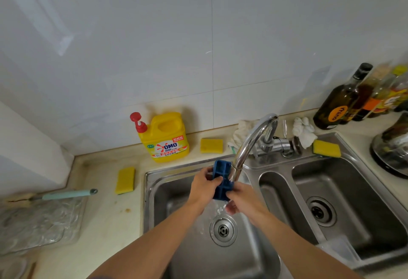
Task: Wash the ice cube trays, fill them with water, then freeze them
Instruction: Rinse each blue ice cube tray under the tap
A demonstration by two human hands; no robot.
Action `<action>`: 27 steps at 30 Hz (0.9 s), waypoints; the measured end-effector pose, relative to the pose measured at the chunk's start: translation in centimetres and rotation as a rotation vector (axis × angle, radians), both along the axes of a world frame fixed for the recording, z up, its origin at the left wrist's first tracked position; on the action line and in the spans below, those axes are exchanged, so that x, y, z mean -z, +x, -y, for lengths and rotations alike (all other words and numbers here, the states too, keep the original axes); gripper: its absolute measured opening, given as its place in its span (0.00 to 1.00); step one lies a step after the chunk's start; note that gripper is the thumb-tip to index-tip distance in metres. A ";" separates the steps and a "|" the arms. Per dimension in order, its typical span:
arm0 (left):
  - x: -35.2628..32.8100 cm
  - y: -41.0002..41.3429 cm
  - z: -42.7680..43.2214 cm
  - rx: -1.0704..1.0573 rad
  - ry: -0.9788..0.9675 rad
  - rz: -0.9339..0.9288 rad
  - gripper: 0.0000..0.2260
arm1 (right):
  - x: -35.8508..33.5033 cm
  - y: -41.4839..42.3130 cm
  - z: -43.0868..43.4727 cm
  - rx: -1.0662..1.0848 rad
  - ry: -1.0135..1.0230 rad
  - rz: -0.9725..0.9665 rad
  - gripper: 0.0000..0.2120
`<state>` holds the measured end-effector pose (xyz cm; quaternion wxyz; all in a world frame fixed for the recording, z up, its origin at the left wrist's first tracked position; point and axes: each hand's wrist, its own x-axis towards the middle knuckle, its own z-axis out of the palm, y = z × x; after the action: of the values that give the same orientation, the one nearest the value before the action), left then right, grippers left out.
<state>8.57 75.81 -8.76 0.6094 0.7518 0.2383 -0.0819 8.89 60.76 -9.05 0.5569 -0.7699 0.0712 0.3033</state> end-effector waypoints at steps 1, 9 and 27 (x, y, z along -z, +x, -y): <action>0.0 0.0 0.0 -0.001 -0.005 0.004 0.13 | 0.0 0.0 -0.1 0.009 0.011 -0.005 0.12; 0.1 0.0 0.4 -0.024 -0.103 0.023 0.11 | -0.6 0.3 0.7 0.045 -0.018 0.018 0.09; 1.0 0.6 4.5 0.014 -0.413 -0.136 0.12 | -1.3 0.3 4.8 0.241 -0.080 0.190 0.02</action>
<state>9.19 71.34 -9.80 0.7323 0.6054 0.2519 -0.1836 9.20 55.95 -7.71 0.5625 -0.8025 0.1219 0.1571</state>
